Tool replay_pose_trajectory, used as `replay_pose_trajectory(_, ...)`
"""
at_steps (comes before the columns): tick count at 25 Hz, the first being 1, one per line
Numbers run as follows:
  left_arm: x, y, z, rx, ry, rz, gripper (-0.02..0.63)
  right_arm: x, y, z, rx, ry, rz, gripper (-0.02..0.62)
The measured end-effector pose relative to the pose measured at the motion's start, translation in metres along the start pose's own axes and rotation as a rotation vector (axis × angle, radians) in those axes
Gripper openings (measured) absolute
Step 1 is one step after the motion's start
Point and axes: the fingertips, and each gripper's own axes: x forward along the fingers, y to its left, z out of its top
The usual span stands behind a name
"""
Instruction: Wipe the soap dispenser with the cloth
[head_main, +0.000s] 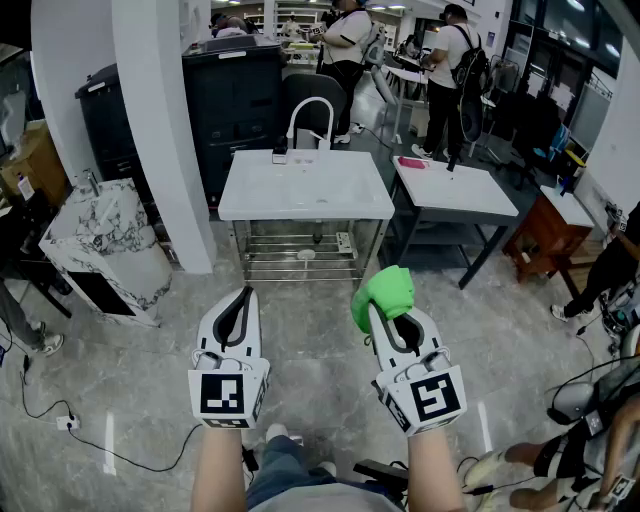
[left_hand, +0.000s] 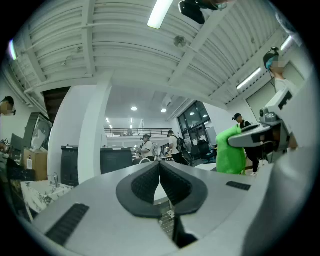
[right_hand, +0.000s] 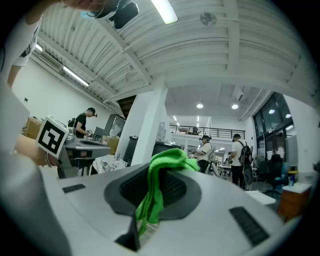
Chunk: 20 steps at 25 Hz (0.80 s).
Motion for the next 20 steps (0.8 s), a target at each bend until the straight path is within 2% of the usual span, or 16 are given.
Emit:
replay_pose_trajectory(6, -0.035, -0.033, 0.009, 0.016, 0.004, 0.015, 0.015, -0.047, 0.000, -0.002, 0.017, -0.011, 0.007, 0.048)
replay_pose_trajectory(11, -0.039, -0.041, 0.007, 0.026, 0.016, 0.021, 0.015, -0.056, -0.004, -0.010, 0.040, -0.015, 0.010, 0.048)
replay_pose_trajectory(15, -0.025, -0.038, 0.000, 0.023, 0.026, 0.029, 0.015, -0.042, -0.011, -0.019, 0.048, -0.004, 0.021, 0.049)
replay_pose_trajectory(20, 0.020, -0.022, -0.021, 0.017, 0.038, 0.028, 0.015, 0.004, -0.030, -0.032, 0.054, -0.004, 0.027, 0.049)
